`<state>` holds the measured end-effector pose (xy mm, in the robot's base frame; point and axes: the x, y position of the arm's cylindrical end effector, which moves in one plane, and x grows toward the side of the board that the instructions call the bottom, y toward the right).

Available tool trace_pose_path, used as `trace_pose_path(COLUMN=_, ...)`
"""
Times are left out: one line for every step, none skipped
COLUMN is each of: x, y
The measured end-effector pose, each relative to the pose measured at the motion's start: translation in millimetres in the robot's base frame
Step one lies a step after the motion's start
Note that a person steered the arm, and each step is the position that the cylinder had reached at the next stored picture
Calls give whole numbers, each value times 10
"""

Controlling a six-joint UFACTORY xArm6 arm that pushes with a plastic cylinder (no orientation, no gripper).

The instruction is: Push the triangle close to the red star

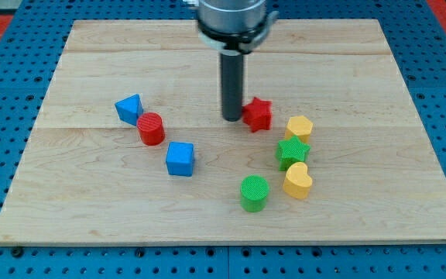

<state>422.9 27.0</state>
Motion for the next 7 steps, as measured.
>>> trace_pose_path(x=-1, y=20)
trace_pose_path(x=-172, y=-454)
trace_pose_path(x=-540, y=-770)
trace_pose_path(x=-503, y=-1552)
trace_pose_path(x=-518, y=-2302)
trace_pose_path(x=-233, y=-2487)
trace_pose_path(x=-347, y=-1839)
